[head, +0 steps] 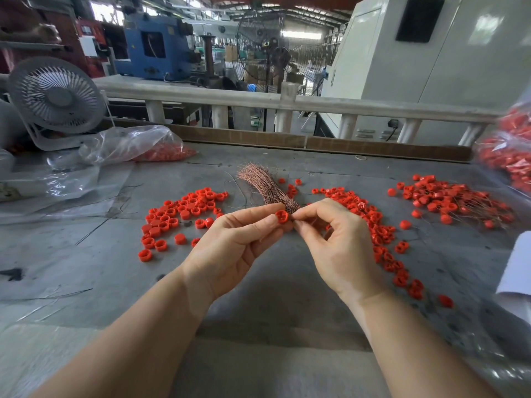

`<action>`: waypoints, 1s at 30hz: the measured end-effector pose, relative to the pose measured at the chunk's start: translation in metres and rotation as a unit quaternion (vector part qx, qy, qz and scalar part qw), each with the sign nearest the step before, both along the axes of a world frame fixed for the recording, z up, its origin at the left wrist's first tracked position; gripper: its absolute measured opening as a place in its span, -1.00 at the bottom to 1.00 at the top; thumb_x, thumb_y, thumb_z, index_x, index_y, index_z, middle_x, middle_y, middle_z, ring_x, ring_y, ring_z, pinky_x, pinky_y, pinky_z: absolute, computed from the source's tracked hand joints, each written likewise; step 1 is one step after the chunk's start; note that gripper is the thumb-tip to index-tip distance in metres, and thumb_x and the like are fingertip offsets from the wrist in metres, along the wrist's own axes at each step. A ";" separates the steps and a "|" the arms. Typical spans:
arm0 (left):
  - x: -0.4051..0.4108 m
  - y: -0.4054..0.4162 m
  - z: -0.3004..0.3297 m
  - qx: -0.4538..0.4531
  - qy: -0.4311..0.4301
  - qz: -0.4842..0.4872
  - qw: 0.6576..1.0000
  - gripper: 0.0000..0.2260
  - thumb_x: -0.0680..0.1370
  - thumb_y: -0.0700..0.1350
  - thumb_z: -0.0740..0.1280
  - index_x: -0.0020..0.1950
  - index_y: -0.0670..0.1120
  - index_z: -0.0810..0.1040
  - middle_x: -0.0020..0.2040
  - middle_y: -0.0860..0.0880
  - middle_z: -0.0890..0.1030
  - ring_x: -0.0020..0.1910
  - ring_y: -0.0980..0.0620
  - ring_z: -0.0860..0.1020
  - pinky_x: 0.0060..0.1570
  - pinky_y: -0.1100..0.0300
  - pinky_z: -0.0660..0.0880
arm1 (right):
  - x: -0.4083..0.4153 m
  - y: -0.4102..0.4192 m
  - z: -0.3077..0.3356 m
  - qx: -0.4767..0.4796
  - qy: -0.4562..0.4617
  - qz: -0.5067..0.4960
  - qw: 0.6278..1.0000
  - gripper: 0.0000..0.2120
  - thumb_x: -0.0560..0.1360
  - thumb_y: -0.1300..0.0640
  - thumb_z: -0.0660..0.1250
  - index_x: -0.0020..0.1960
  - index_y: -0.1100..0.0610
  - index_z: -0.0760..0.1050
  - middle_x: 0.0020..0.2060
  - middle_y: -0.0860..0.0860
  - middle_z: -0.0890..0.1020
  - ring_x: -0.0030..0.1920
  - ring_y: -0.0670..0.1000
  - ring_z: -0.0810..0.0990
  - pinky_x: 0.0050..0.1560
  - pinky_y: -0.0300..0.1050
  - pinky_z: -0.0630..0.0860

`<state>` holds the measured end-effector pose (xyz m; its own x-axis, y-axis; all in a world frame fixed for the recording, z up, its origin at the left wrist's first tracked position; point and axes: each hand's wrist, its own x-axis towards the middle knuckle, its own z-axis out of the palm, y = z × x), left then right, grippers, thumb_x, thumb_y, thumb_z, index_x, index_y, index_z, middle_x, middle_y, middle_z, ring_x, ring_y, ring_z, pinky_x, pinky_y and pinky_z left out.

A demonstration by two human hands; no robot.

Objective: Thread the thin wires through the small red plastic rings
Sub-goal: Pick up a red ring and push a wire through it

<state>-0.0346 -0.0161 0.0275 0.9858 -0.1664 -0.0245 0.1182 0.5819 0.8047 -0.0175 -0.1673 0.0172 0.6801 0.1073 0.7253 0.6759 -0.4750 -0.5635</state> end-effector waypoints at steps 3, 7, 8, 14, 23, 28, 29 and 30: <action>0.000 -0.001 0.000 0.002 0.001 -0.001 1.000 -0.80 0.31 -0.31 0.32 -0.14 -0.21 0.69 -0.15 -0.16 0.69 -0.14 0.00 0.67 -0.14 0.30 0.59 | 0.000 0.000 0.000 0.003 0.004 0.001 1.000 -0.92 0.38 0.26 0.35 -0.19 0.15 0.61 -0.30 -0.06 0.58 -0.26 -0.17 0.49 -0.26 -0.47 0.33; -0.002 0.000 0.001 0.004 -0.005 -0.009 1.000 -0.79 0.30 -0.30 0.33 -0.13 -0.21 0.69 -0.14 -0.17 0.68 -0.13 0.01 0.67 -0.15 0.31 0.59 | 0.000 0.000 0.000 0.006 0.007 0.002 1.000 -0.92 0.38 0.28 0.36 -0.20 0.14 0.61 -0.30 -0.06 0.58 -0.26 -0.16 0.50 -0.26 -0.47 0.33; -0.002 -0.001 0.001 0.004 -0.007 -0.010 1.000 -0.79 0.30 -0.30 0.33 -0.13 -0.21 0.69 -0.14 -0.16 0.68 -0.13 0.01 0.67 -0.16 0.32 0.58 | 0.000 0.000 0.000 0.007 0.008 0.002 1.000 -0.91 0.38 0.28 0.36 -0.20 0.14 0.61 -0.31 -0.06 0.58 -0.26 -0.16 0.50 -0.26 -0.47 0.33; 0.000 -0.001 -0.001 0.002 -0.009 -0.003 1.000 -0.78 0.30 -0.30 0.32 -0.13 -0.20 0.69 -0.15 -0.17 0.68 -0.13 0.01 0.67 -0.20 0.33 0.58 | 0.000 0.000 0.000 0.008 0.010 0.001 1.000 -0.92 0.39 0.28 0.36 -0.20 0.15 0.61 -0.31 -0.06 0.59 -0.27 -0.17 0.50 -0.27 -0.48 0.33; 0.001 -0.002 -0.002 0.007 -0.021 -0.002 1.000 -0.77 0.30 -0.32 0.31 -0.14 -0.19 0.69 -0.15 -0.17 0.68 -0.13 0.01 0.67 -0.18 0.32 0.58 | -0.001 -0.001 0.001 0.011 0.015 0.004 1.000 -0.90 0.39 0.33 0.38 -0.19 0.16 0.61 -0.30 -0.04 0.59 -0.26 -0.14 0.51 -0.26 -0.45 0.36; 0.001 -0.002 -0.003 0.014 -0.028 0.000 1.000 -0.77 0.30 -0.32 0.31 -0.14 -0.18 0.70 -0.15 -0.17 0.68 -0.13 0.00 0.67 -0.20 0.32 0.58 | -0.001 -0.001 0.001 0.017 0.019 0.008 1.000 -0.90 0.39 0.34 0.38 -0.19 0.17 0.61 -0.30 -0.02 0.60 -0.26 -0.12 0.52 -0.24 -0.39 0.41; 0.001 -0.002 -0.003 0.017 -0.029 0.001 0.999 -0.77 0.29 -0.32 0.31 -0.14 -0.18 0.70 -0.15 -0.17 0.68 -0.13 0.00 0.67 -0.20 0.32 0.58 | -0.001 -0.001 0.001 0.017 0.018 0.008 1.000 -0.90 0.39 0.33 0.38 -0.20 0.17 0.61 -0.30 -0.02 0.60 -0.26 -0.12 0.52 -0.24 -0.39 0.41; 0.001 -0.002 -0.003 0.019 -0.030 0.001 0.999 -0.77 0.29 -0.32 0.31 -0.15 -0.18 0.70 -0.15 -0.17 0.68 -0.13 -0.01 0.67 -0.20 0.32 0.58 | -0.001 -0.001 0.001 0.017 0.017 0.008 1.000 -0.90 0.39 0.33 0.38 -0.20 0.17 0.61 -0.30 -0.02 0.60 -0.26 -0.12 0.52 -0.24 -0.40 0.40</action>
